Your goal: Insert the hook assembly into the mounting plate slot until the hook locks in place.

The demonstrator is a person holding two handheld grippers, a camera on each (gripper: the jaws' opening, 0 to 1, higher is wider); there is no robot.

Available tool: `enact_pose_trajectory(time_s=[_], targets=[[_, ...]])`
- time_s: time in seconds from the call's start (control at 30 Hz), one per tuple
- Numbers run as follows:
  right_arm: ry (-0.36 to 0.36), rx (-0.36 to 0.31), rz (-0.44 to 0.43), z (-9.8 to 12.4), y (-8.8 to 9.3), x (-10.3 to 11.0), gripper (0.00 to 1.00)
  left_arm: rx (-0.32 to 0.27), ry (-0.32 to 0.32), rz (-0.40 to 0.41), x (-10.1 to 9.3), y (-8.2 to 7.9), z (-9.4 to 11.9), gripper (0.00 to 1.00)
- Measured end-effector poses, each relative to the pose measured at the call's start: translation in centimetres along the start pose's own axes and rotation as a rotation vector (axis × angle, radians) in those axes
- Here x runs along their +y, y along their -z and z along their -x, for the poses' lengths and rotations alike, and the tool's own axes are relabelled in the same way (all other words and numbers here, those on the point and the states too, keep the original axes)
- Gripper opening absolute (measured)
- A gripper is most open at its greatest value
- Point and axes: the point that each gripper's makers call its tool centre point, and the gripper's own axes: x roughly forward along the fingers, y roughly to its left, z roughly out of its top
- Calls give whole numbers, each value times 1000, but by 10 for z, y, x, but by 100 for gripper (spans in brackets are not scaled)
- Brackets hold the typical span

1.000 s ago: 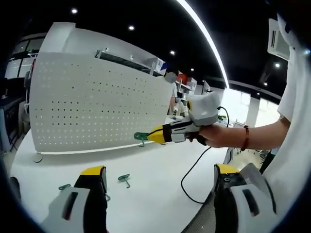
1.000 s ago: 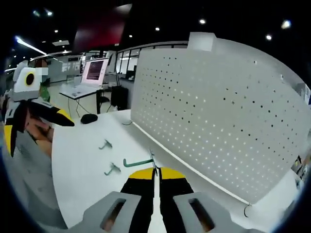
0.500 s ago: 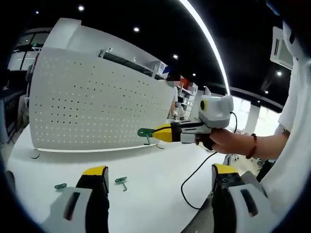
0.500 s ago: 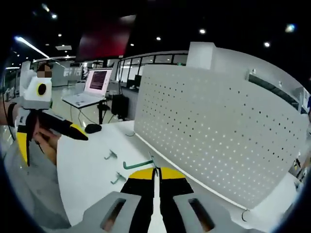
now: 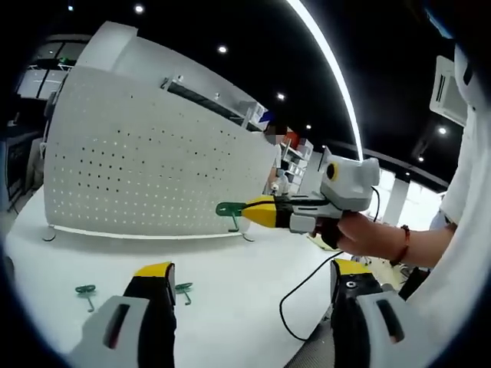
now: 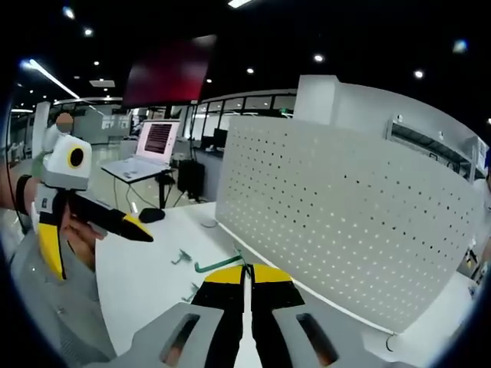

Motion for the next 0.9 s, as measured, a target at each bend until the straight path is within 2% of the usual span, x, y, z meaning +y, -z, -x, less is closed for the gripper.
enact_pose_trajectory(time_s=[0.43, 0.63, 0.9], targets=[[-11, -74, -42, 4, -22, 6, 0, -103, 28, 126, -3, -20, -8, 77], [-13, -94, -44, 6, -30, 6, 0, -124, 31, 160, -2, -24, -9, 73], [-15, -120, -47, 8, -39, 8, 0, -168, 69, 328, -4, -30, -12, 56]])
